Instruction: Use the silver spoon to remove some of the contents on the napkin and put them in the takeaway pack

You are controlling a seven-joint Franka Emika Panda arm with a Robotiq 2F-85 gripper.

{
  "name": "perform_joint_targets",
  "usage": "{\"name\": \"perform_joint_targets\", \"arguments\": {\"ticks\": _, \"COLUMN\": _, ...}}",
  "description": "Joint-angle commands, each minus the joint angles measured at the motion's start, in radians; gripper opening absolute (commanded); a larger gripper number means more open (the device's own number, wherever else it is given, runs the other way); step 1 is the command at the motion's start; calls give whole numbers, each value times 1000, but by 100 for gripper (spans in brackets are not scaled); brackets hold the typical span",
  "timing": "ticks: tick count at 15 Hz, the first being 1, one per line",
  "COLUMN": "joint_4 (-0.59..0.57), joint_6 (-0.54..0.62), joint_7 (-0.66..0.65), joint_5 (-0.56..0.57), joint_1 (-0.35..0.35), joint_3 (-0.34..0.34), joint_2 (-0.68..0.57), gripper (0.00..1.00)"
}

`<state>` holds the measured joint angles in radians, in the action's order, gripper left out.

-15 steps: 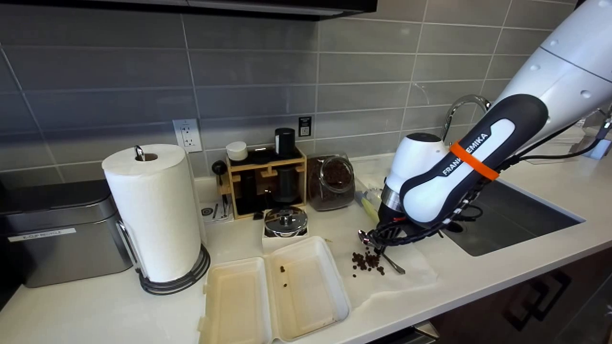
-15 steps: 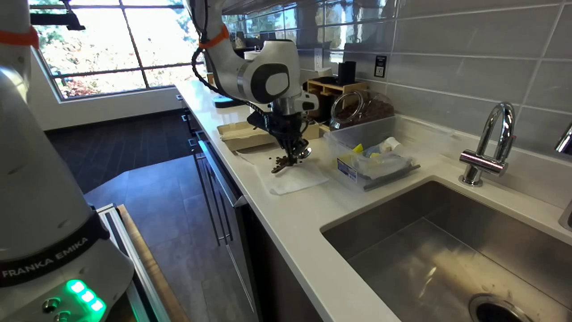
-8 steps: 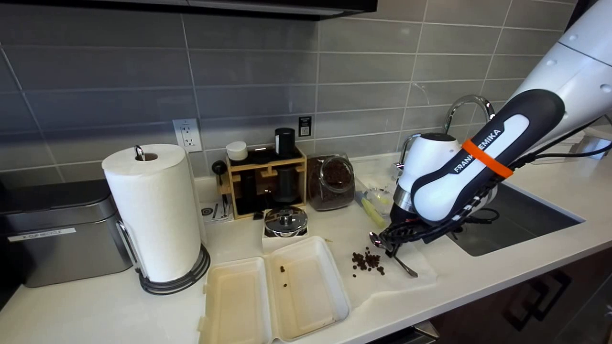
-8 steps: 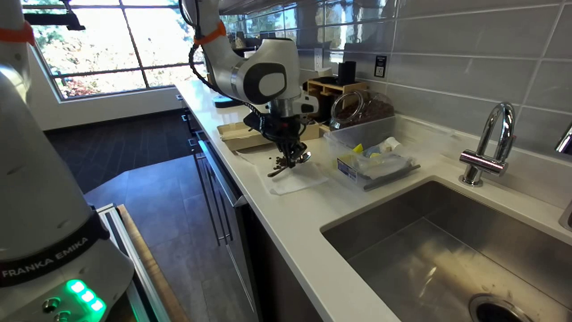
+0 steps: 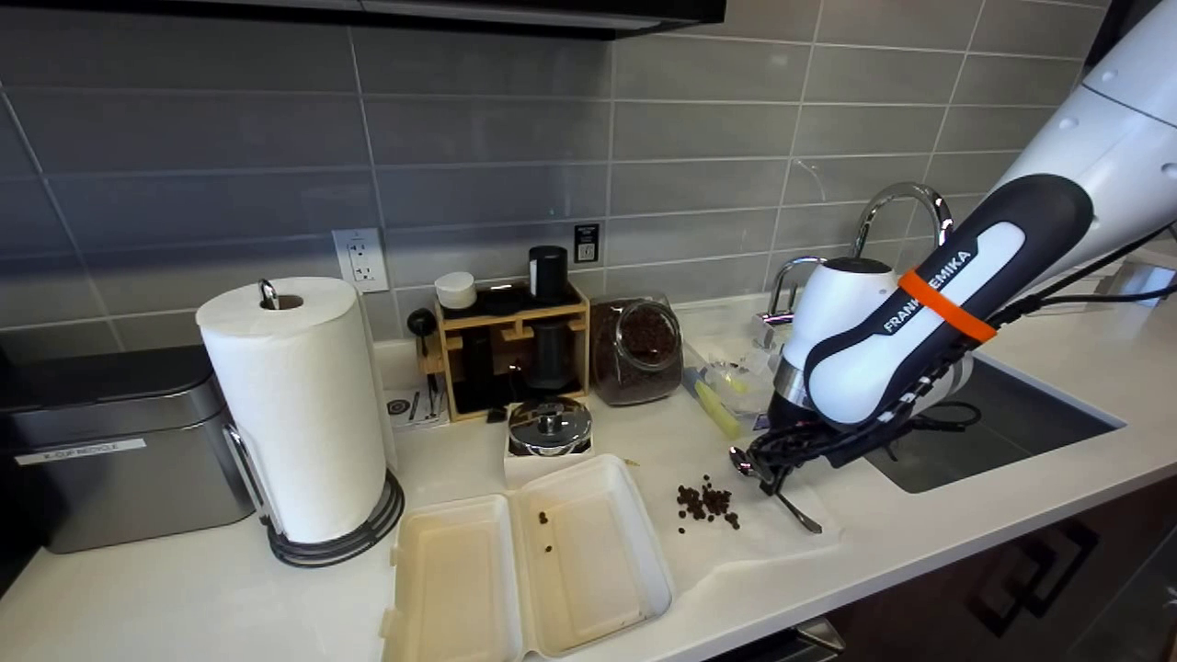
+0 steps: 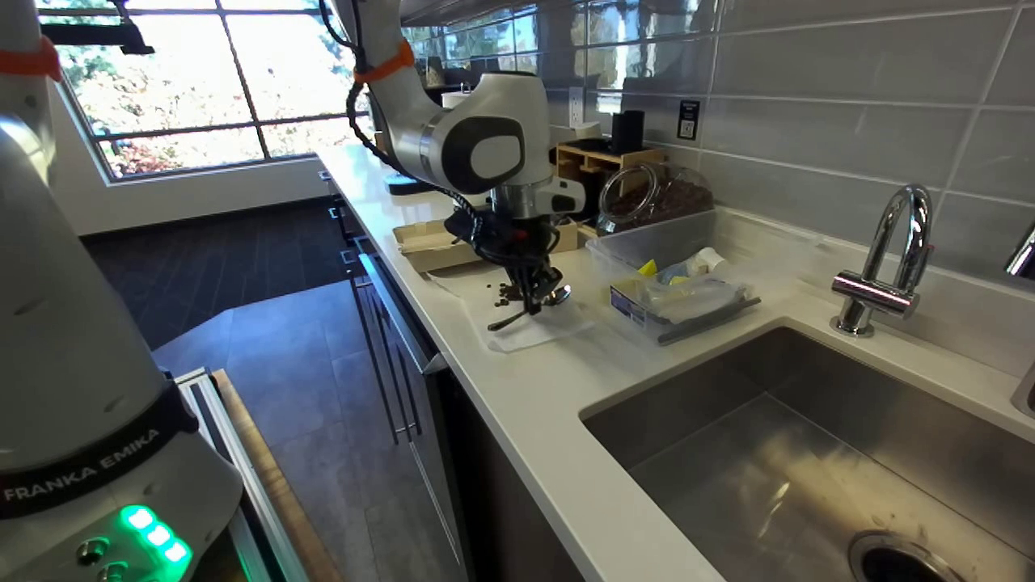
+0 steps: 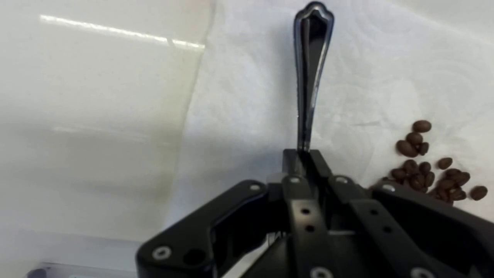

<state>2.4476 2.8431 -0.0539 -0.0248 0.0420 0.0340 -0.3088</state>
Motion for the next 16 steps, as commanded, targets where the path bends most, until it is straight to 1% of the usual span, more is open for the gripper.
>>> {"name": "perform_joint_targets", "arguments": {"ticks": 1, "joint_4": 3, "joint_6": -20, "joint_7": -6, "joint_5": -7, "joint_1": -21, "joint_3": -14, "joint_2": 4, "gripper": 2}}
{"name": "perform_joint_targets", "arguments": {"ticks": 2, "joint_4": 1, "joint_6": -24, "joint_7": -4, "joint_5": -10, "joint_1": -21, "joint_3": -11, "joint_2": 3, "gripper": 2}}
{"name": "perform_joint_targets", "arguments": {"ticks": 3, "joint_4": -1, "joint_6": -28, "joint_7": -9, "joint_5": -6, "joint_1": -25, "joint_3": -14, "joint_2": 2, "gripper": 33}}
{"name": "perform_joint_targets", "arguments": {"ticks": 4, "joint_4": -1, "joint_6": -33, "joint_7": -10, "joint_5": -8, "joint_1": -26, "joint_3": -13, "joint_2": 3, "gripper": 35}}
{"name": "perform_joint_targets", "arguments": {"ticks": 7, "joint_4": 7, "joint_6": -42, "joint_7": -18, "joint_5": -3, "joint_1": -32, "joint_3": -18, "joint_2": 20, "gripper": 55}}
{"name": "perform_joint_targets", "arguments": {"ticks": 10, "joint_4": 23, "joint_6": -54, "joint_7": -43, "joint_5": 3, "joint_1": -47, "joint_3": -27, "joint_2": 55, "gripper": 78}}
{"name": "perform_joint_targets", "arguments": {"ticks": 13, "joint_4": 55, "joint_6": -81, "joint_7": -84, "joint_5": -20, "joint_1": -60, "joint_3": -19, "joint_2": 137, "gripper": 99}}
{"name": "perform_joint_targets", "arguments": {"ticks": 16, "joint_4": 95, "joint_6": -119, "joint_7": -239, "joint_5": 32, "joint_1": -99, "joint_3": -54, "joint_2": 242, "gripper": 100}}
